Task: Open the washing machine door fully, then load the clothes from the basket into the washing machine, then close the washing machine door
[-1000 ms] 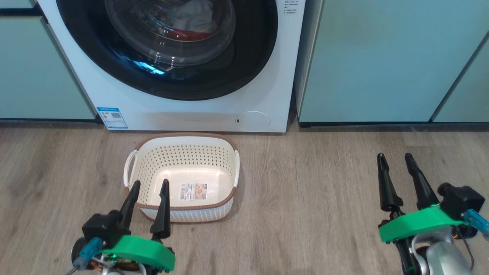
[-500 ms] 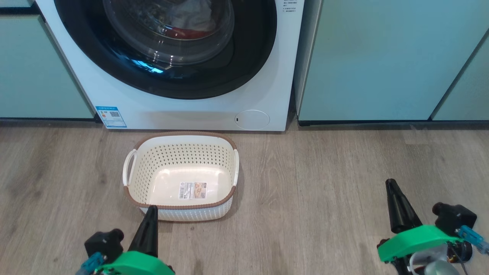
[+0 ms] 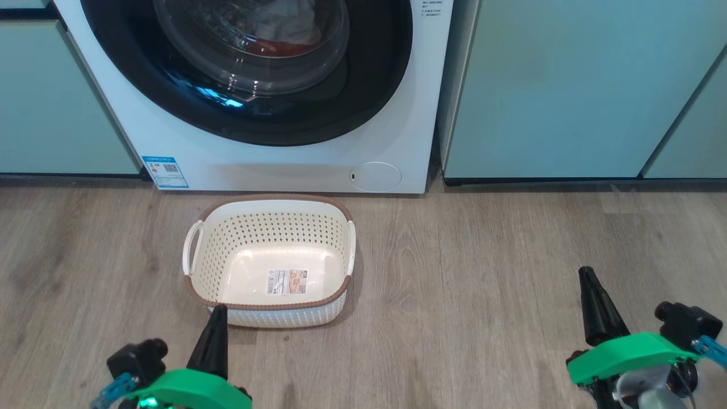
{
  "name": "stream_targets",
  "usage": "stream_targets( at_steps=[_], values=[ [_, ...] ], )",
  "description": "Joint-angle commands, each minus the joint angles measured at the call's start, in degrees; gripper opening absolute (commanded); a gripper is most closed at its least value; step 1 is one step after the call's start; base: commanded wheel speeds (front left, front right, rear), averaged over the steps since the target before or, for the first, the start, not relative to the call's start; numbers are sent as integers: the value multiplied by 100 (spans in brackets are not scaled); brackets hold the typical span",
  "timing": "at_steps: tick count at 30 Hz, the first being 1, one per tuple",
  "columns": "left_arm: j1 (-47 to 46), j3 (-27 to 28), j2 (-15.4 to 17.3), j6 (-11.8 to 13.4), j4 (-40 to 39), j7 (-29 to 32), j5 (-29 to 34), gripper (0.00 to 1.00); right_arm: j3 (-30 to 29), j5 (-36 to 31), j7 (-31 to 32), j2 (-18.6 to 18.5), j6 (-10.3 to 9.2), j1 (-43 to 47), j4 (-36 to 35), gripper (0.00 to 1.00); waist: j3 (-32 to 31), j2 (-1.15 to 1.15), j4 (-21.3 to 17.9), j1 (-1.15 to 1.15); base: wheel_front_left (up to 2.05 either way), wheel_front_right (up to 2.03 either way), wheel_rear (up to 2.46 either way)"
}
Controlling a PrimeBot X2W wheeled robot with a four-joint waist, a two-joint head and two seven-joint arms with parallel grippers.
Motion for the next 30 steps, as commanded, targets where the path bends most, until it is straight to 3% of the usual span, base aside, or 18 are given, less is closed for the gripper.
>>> stream_targets(
  at_steps=[1,30],
  values=[
    [-307,104,27,-41,-160,45,-172,0,-22,190,37,-9,0,-295,-224,0,3,0,1,0,0,0,0],
    [-525,415,51,-206,-90,512,-1870,0,-100,1917,525,-9,-1,-391,-287,0,49,0,18,0,0,0,0]
  ],
)
